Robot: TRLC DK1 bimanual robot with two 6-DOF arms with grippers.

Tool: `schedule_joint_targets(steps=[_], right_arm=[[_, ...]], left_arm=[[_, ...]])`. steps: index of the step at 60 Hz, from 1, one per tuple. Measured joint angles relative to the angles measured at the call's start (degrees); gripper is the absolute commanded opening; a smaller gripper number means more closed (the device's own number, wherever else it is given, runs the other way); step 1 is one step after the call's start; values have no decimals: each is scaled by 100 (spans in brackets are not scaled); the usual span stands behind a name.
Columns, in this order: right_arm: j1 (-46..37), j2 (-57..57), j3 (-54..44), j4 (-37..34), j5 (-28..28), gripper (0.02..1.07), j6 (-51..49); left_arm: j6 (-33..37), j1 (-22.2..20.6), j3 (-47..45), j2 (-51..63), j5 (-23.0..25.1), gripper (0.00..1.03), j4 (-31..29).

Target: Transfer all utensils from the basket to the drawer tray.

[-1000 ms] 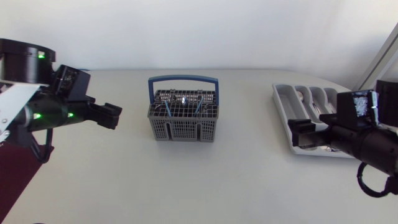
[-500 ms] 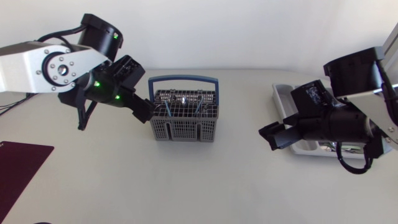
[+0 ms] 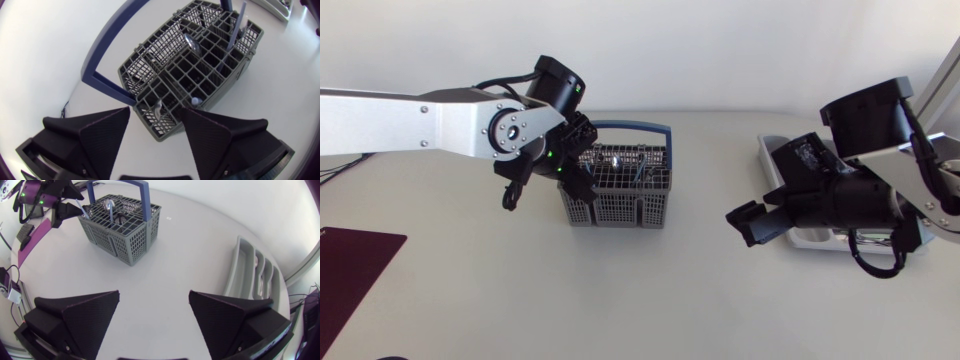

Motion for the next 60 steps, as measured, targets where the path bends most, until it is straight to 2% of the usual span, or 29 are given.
schedule_joint_targets(steps=[2,18,23,27,41,60], right_arm=[[2,0,4,0,0,102,0],[2,0,4,0,2,102,0],[2,0,4,0,2,102,0],[2,0,4,2,2,102,0],[2,-4,4,0,4,102,-4],[2,-116,2,-68,9,102,-72]], left_arm=[[13,4,0,17,-13,58,48],[90,98,0,188,-39,29,295],[98,98,0,188,-153,23,339],[98,98,0,190,-208,23,341],[98,96,-2,234,-229,4,387],[98,83,-2,243,-229,4,411]])
